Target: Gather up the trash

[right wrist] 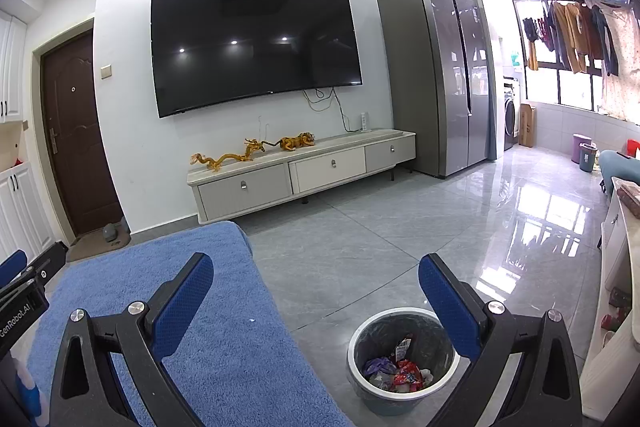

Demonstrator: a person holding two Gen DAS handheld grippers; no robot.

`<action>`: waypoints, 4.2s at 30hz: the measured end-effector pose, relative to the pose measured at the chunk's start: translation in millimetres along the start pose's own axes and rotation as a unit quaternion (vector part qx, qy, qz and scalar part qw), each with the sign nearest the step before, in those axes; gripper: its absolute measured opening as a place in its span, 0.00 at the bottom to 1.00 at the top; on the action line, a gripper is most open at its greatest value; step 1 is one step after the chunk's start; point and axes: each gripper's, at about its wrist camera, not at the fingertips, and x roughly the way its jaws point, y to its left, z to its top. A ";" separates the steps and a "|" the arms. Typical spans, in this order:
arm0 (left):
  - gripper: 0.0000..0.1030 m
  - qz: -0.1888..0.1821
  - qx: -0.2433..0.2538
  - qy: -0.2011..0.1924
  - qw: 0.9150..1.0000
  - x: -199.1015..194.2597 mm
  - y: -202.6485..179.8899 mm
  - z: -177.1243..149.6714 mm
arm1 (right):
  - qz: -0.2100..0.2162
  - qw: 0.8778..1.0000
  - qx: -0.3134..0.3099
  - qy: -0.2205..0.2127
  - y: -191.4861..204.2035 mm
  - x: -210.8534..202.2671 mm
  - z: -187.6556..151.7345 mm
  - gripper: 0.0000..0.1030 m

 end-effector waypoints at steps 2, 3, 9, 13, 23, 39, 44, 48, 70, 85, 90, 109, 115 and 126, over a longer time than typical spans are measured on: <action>0.78 0.000 0.000 0.000 1.000 -0.1 -0.3 -0.2 | 0.000 1.000 0.000 0.000 0.3 -0.5 0.1 1.00; 0.78 -0.001 0.000 0.001 1.000 0.1 0.4 -0.8 | 0.000 1.000 0.000 0.000 0.2 -0.1 -0.2 1.00; 0.78 -0.001 -0.001 0.003 1.000 0.7 1.5 -3.0 | -0.001 1.000 0.001 0.000 0.1 -1.6 0.3 1.00; 0.78 -0.001 0.001 0.004 1.000 0.7 1.0 -3.8 | -0.001 1.000 0.000 -0.001 0.0 -1.8 0.0 1.00; 0.79 -0.002 0.001 0.005 1.000 -0.2 -0.1 -6.5 | -0.005 1.000 0.002 -0.002 -1.4 -11.0 2.2 1.00; 0.79 -0.007 0.007 0.010 1.000 3.9 -0.3 -11.2 | -0.011 1.000 0.002 -0.002 -2.2 -22.7 -0.5 1.00; 0.79 -0.008 0.008 0.011 1.000 3.9 -0.6 -11.7 | -0.011 1.000 0.002 -0.002 -2.9 -23.0 0.3 1.00; 0.79 -0.010 0.011 0.011 1.000 4.7 -1.2 -11.1 | -0.011 1.000 0.001 -0.001 -3.1 -22.1 -1.0 1.00; 0.79 -0.011 0.036 0.030 0.999 21.2 -8.1 -17.2 | -0.014 1.000 0.003 0.014 -10.3 -14.5 -10.0 1.00; 0.79 0.010 0.075 0.046 0.996 55.5 -25.0 -27.3 | -0.019 0.998 0.011 0.051 -19.0 23.9 -24.9 1.00; 0.79 0.004 0.084 0.055 0.995 63.0 -30.3 -31.5 | -0.023 0.998 0.016 0.057 -26.1 31.1 -26.4 1.00; 0.79 -0.010 0.089 0.065 0.994 70.8 -35.7 -30.1 | -0.026 0.998 0.018 0.063 -29.7 39.9 -27.2 1.00; 0.79 -0.011 0.087 0.065 0.994 71.5 -34.7 -30.3 | -0.026 0.998 0.018 0.063 -29.5 40.2 -27.4 1.00; 0.79 -0.017 0.077 0.076 0.994 73.4 -31.3 -32.1 | -0.027 0.997 0.017 0.063 -28.4 40.4 -27.8 1.00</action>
